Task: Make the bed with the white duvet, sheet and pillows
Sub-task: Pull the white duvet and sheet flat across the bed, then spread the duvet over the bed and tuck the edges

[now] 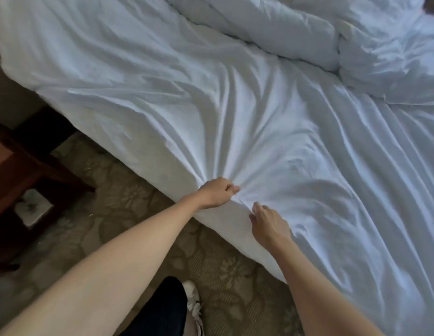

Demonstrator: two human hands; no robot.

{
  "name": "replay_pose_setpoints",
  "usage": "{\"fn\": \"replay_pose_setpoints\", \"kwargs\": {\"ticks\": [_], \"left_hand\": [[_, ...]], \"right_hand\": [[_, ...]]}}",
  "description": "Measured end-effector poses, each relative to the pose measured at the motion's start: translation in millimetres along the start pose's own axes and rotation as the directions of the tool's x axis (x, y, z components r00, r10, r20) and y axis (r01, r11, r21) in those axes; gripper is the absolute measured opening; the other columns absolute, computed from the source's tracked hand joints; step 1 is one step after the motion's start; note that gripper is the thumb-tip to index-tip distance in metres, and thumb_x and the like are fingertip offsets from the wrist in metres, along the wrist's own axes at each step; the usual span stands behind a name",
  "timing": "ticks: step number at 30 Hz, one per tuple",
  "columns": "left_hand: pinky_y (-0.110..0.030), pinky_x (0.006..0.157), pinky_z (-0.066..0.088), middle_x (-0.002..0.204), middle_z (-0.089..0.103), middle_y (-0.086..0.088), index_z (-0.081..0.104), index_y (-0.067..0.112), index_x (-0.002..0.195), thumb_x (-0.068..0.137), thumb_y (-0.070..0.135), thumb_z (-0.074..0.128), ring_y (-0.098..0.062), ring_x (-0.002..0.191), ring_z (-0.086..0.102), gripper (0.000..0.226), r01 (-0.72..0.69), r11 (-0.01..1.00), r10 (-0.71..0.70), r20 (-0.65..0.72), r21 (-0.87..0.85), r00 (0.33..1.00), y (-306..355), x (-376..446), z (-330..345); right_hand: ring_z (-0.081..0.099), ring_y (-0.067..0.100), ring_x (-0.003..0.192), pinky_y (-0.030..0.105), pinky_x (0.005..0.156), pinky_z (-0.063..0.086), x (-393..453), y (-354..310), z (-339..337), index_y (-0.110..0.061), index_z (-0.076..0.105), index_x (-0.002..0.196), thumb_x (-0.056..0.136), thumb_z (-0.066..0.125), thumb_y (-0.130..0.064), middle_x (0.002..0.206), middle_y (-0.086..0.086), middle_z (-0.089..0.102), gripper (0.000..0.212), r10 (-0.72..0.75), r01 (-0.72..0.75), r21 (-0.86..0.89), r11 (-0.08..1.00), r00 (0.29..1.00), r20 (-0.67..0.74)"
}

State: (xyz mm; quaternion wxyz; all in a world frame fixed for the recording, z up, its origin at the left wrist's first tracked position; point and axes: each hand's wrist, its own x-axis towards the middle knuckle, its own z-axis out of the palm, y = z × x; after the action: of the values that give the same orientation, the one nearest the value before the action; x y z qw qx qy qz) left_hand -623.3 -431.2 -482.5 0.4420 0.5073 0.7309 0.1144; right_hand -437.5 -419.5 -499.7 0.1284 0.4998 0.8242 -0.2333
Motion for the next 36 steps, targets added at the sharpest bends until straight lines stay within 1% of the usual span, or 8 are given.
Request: {"fn": "replay_pose_setpoints", "kwargs": {"ticks": [4,9,12,14,18,21,29,36], "left_hand": [[-0.032,0.058,0.027,0.050,0.031,0.006,0.033,0.022,0.054,0.094,0.048,0.048,-0.017,0.050,0.036,0.049,0.144,0.978,-0.154,0.057,0.151,0.986,-12,-52,-10],[-0.035,0.069,0.043,0.070,0.050,-0.002,0.062,0.013,0.075,0.095,0.038,0.048,-0.023,0.065,0.053,0.036,0.137,0.934,-0.174,0.086,0.331,0.981,64,-99,-49],[-0.028,0.054,0.044,0.068,0.053,-0.008,0.061,0.009,0.077,0.097,0.027,0.047,-0.022,0.053,0.051,0.031,0.211,0.937,-0.287,0.271,0.278,0.919,100,-132,-43],[-0.024,0.048,0.040,0.061,0.051,-0.006,0.061,0.010,0.075,0.096,0.021,0.049,-0.019,0.049,0.047,0.027,0.208,0.937,-0.282,0.256,0.282,0.924,122,-156,-29],[-0.026,0.049,0.039,0.065,0.051,-0.006,0.059,0.010,0.082,0.094,0.020,0.047,-0.020,0.054,0.048,0.020,0.132,0.964,-0.170,0.154,0.229,0.973,206,-183,12],[-0.026,0.051,0.041,0.067,0.054,-0.006,0.060,0.009,0.084,0.092,0.018,0.048,-0.021,0.055,0.050,0.017,0.033,0.969,-0.076,0.166,0.245,0.983,297,-187,48],[-0.026,0.052,0.043,0.068,0.058,-0.009,0.062,0.005,0.083,0.089,0.016,0.049,-0.023,0.053,0.054,0.018,-0.217,0.920,0.151,0.217,0.327,0.964,505,-183,137],[-0.025,0.052,0.041,0.067,0.057,-0.007,0.059,0.004,0.083,0.092,0.016,0.048,-0.021,0.051,0.052,0.019,-0.292,0.879,0.189,0.286,0.377,0.939,581,-164,198]], "right_hand": [[0.058,0.038,0.106,0.039,0.081,0.045,-51,-32,-3,-0.016,0.051,0.112,0.103,0.034,-0.027,0.111,0.017,0.062,0.022,-0.055,0.035,0.131,0.991,0.987,0.152],[0.056,0.034,0.114,0.040,0.094,0.044,-81,-32,-64,-0.020,0.052,0.127,0.103,0.036,-0.028,0.123,0.012,0.059,0.030,-0.113,0.070,0.149,0.986,0.946,0.303],[0.064,0.025,0.096,0.033,0.084,0.048,-99,-15,-129,-0.023,0.067,0.108,0.097,0.049,-0.030,0.096,0.003,0.066,0.022,-0.191,0.158,0.118,0.980,0.912,0.364],[0.061,0.019,0.071,0.028,0.069,0.048,-121,0,-161,-0.022,0.069,0.092,0.095,0.051,-0.030,0.073,0.001,0.063,0.020,-0.202,0.165,0.134,0.977,0.917,0.345],[0.062,0.025,0.077,0.028,0.069,0.048,-174,61,-202,-0.021,0.067,0.101,0.097,0.046,-0.022,0.085,0.005,0.056,0.021,-0.142,0.127,0.090,0.988,0.971,0.193],[0.060,0.016,0.057,0.023,0.056,0.049,-219,130,-239,-0.016,0.069,0.100,0.095,0.047,-0.017,0.068,0.002,0.064,0.023,-0.083,0.053,0.134,0.989,0.971,0.223],[0.056,0.015,0.049,0.023,0.053,0.048,-325,303,-334,-0.017,0.069,0.092,0.093,0.048,-0.014,0.060,0.002,0.064,0.021,0.142,-0.140,0.208,0.968,0.990,0.005],[0.062,0.017,0.057,0.030,0.066,0.058,-375,409,-349,-0.016,0.070,0.093,0.093,0.047,-0.013,0.065,0.003,0.070,0.024,0.277,-0.272,0.233,0.934,0.961,0.013]]}}
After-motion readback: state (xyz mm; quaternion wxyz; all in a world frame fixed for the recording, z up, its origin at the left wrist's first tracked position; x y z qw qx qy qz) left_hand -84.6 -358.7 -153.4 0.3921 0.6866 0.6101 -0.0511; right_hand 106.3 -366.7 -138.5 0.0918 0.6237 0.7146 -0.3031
